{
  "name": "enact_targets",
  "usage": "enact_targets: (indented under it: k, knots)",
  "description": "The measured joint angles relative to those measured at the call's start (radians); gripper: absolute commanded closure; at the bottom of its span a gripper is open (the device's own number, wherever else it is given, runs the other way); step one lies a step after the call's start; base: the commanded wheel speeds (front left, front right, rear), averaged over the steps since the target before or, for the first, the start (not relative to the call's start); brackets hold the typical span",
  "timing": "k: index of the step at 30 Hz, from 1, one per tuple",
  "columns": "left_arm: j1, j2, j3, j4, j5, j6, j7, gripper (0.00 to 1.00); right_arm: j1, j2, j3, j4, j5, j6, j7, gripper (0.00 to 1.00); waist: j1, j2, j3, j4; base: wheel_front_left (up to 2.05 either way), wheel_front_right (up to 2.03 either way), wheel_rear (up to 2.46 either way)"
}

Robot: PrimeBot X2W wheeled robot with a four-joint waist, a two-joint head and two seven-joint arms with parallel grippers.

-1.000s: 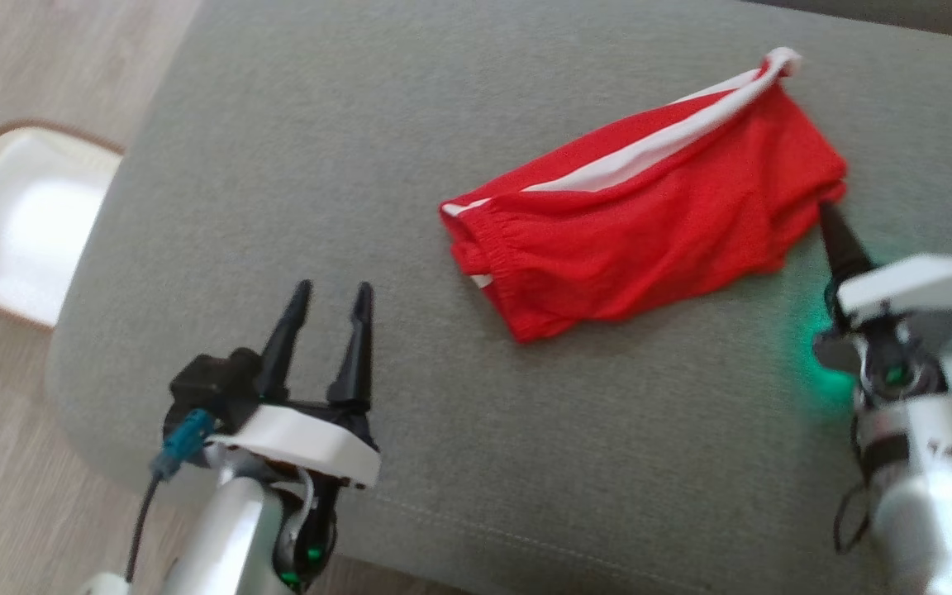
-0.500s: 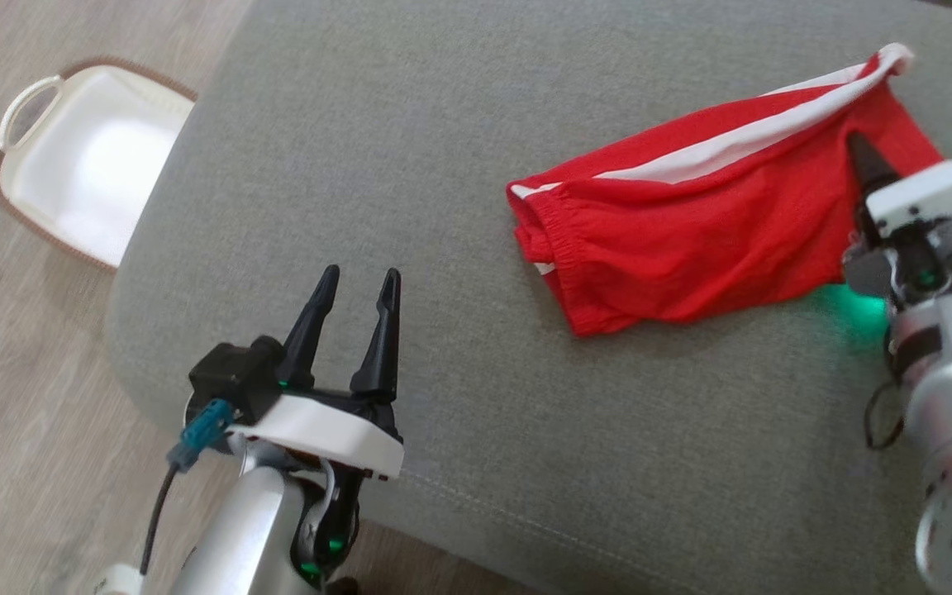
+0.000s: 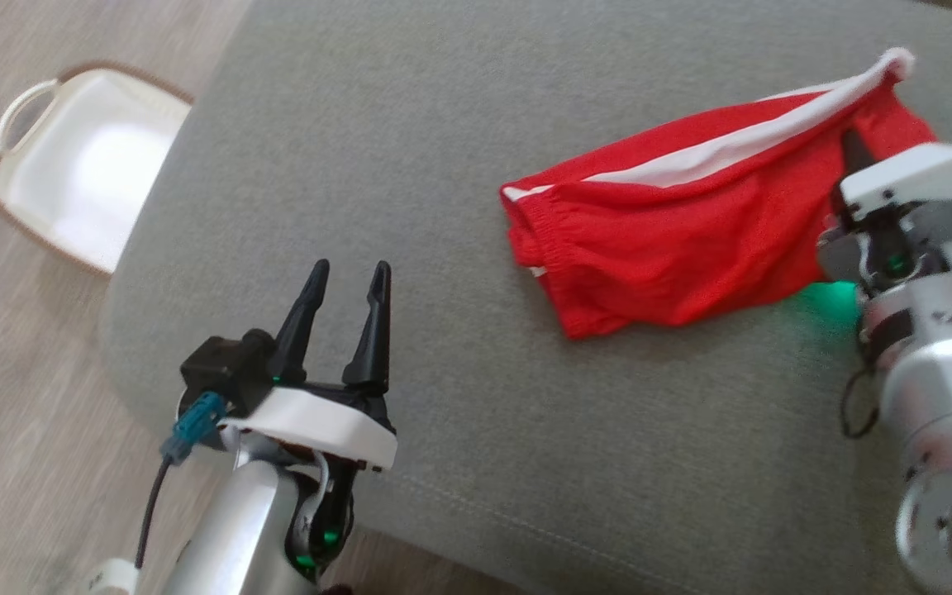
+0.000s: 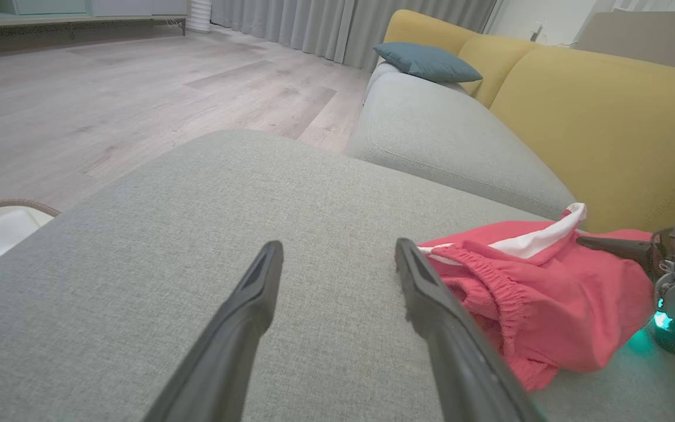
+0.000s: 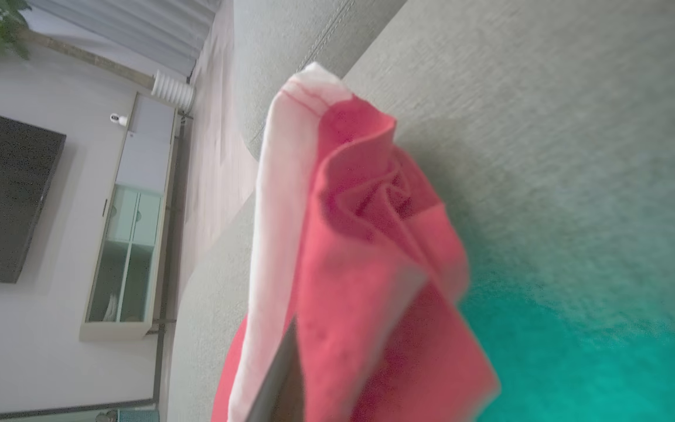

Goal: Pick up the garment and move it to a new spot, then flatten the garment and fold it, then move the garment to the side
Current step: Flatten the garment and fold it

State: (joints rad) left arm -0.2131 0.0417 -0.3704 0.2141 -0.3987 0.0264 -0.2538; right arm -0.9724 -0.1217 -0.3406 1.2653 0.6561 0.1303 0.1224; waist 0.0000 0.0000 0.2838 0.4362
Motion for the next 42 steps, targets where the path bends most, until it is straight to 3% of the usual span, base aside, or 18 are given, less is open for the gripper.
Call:
enact_targets:
  k: [6,16,23,42]
  knots:
    - [0.006,0.001,0.032,0.008,0.018,-0.004,0.0,0.0,0.118,0.05,0.017,-0.111,0.065,0.0,-0.027,1.0,0.0,0.0,-0.044,-0.067,0.0,0.0,0.0]
    - [0.075,0.001,0.067,0.017,0.046,-0.019,0.0,0.0,0.392,0.055,0.103,-0.331,0.258,0.0,-0.082,1.0,0.0,0.0,-0.132,-0.208,0.0,0.0,0.0]
    - [0.11,0.002,0.09,0.017,0.055,-0.025,0.0,0.0,0.551,0.062,0.157,-0.408,0.369,0.0,-0.166,1.0,0.0,0.0,-0.184,-0.272,0.0,0.0,0.0]
    - [0.129,0.002,0.069,0.027,0.072,-0.036,0.0,0.0,0.593,0.067,0.306,-0.556,0.508,0.0,-0.255,1.0,0.0,0.0,-0.21,-0.234,0.0,0.0,0.0]
